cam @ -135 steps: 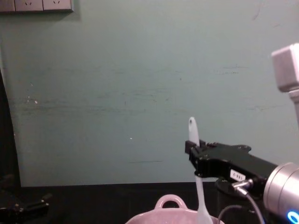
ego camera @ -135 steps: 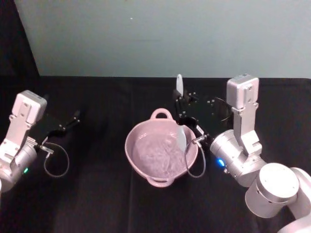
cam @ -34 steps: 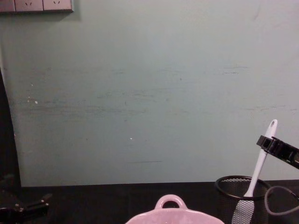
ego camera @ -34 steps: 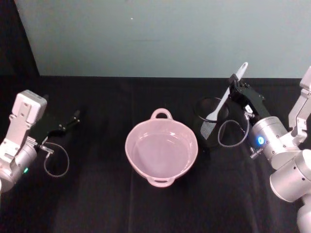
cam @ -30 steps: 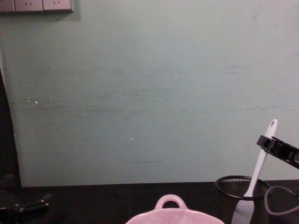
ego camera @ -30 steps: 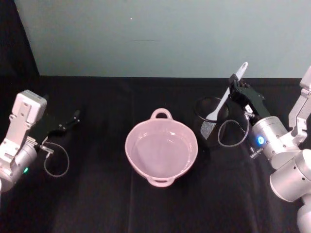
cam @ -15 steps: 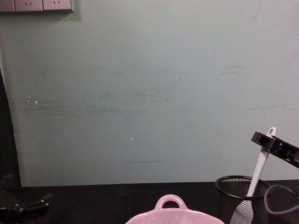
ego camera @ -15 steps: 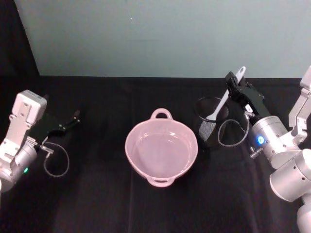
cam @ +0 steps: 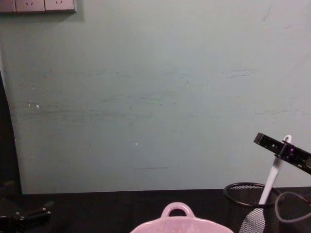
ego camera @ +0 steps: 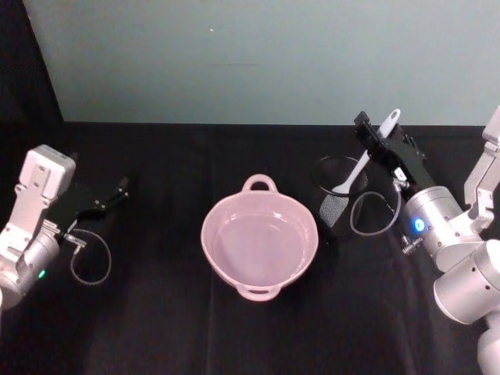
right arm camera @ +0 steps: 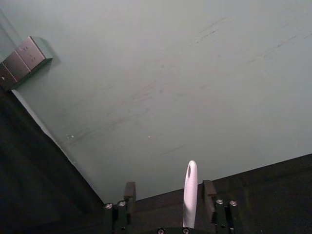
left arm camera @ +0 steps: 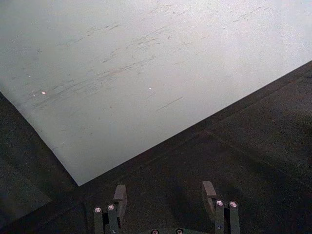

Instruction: Use the one hand to pick up the spoon and stir the clear water in the bowl.

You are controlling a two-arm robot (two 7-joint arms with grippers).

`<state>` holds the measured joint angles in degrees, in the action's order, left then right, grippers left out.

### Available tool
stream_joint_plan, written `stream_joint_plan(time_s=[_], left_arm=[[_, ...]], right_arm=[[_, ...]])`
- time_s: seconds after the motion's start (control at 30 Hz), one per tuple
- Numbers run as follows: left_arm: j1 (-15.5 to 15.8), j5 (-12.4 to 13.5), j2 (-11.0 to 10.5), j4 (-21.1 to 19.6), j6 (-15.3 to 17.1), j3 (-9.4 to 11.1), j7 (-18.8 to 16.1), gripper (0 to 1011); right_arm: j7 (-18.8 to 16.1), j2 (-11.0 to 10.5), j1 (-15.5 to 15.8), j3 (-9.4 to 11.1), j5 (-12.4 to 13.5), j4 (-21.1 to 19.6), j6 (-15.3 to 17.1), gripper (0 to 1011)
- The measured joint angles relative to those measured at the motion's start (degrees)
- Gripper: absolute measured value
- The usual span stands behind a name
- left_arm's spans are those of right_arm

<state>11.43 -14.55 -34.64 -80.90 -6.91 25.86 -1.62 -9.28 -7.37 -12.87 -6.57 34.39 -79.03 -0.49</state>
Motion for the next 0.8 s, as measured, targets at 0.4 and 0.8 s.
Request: stream_joint_plan(time_s=[0.4, 0.8], left_arm=[[0.00, 0.00, 0.00, 0.00, 0.00, 0.00, 0.00, 1011], [0.00, 0.00, 0.00, 0.00, 0.00, 0.00, 0.00, 1011]], right_arm=[[-0.31, -0.81, 0.48, 0.13, -0.39, -0.96, -0.41, 1003], [-1.94, -5.41, 5.26, 1.98, 3.22, -8.54, 4.33, 1002]])
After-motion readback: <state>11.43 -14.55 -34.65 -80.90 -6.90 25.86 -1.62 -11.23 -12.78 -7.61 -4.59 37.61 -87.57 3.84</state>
